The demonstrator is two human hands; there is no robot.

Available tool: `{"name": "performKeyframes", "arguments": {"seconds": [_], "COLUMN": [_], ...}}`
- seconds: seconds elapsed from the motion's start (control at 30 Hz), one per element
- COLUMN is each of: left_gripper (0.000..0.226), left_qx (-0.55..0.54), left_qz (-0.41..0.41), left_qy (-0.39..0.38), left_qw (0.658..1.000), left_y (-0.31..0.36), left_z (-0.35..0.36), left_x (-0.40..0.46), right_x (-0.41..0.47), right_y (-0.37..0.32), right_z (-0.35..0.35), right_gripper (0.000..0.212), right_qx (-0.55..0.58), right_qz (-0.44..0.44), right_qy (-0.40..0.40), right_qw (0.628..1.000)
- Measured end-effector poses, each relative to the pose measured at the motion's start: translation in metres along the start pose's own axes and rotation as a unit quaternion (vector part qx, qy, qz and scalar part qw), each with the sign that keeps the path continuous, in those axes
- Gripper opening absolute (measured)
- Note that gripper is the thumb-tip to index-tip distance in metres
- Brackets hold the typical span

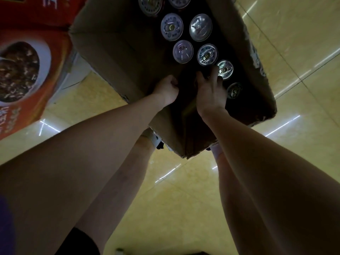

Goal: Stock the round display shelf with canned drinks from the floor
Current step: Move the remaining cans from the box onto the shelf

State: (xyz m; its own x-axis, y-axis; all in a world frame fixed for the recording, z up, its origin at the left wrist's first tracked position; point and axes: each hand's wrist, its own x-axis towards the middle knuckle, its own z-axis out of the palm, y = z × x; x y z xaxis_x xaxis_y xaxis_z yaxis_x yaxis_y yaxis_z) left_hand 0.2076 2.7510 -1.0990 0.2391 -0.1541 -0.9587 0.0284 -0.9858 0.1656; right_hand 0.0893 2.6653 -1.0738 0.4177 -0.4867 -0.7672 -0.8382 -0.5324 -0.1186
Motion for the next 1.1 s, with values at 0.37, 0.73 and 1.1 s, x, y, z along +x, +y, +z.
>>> {"name": "performKeyframes", "arguments": {"seconds": [0.37,0.73,1.1], "left_gripper": [0.012,0.049,0.095], "left_qx": [0.031,0.043,0.089], "left_qz": [0.009,0.035,0.136], "left_qy": [0.001,-0.061,-0.122], "left_qw": [0.999,0.997,0.979], "left_y": [0.001,0.031,0.121], "left_z": [-0.009,-0.038,-0.136], "left_x": [-0.006,-0.108,-0.278], "right_x": [-0.001,-0.070,-0.154], "right_y": [0.008,0.012,-0.039], "right_z": [-0.020,-0.096,-0.286], "right_gripper": [0.059,0.059,0.059], "right_qx": [-0.041,0.162,0.241], "right_qz": [-0.051,-0.053,0.018], "right_qy": [-0.039,-0.081,-0.142], "right_qw": [0.997,0.982,0.960]}}
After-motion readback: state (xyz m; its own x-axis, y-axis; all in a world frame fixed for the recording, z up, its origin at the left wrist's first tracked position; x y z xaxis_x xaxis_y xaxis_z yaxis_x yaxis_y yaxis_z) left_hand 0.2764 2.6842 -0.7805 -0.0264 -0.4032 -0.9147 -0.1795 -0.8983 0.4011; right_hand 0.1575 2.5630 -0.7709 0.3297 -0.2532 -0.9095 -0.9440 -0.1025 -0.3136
